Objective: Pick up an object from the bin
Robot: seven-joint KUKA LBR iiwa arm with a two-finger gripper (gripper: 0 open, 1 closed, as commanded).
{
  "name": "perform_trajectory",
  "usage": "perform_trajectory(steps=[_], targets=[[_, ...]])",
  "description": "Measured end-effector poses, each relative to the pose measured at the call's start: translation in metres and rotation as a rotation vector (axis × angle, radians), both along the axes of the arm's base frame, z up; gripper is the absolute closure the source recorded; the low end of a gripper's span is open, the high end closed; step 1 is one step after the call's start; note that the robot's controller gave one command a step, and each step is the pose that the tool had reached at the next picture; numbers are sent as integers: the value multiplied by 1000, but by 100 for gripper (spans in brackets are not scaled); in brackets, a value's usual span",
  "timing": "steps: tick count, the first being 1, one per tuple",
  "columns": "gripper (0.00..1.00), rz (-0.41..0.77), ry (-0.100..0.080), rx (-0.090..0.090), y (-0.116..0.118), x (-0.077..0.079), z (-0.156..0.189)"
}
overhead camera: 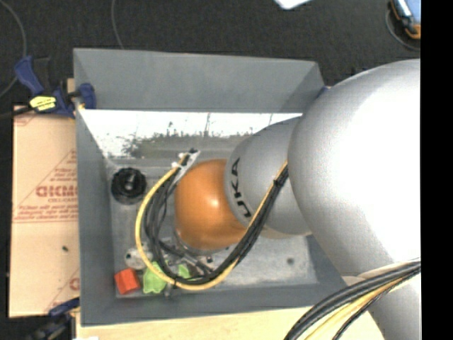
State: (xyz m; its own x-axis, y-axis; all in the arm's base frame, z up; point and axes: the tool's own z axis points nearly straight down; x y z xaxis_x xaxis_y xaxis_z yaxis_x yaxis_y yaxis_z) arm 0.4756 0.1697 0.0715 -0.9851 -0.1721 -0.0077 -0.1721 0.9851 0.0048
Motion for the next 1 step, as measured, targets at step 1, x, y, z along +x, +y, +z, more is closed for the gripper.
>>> perform_trajectory(steps=[1], targets=[[100, 0, -1, 0, 0, 0, 2]])
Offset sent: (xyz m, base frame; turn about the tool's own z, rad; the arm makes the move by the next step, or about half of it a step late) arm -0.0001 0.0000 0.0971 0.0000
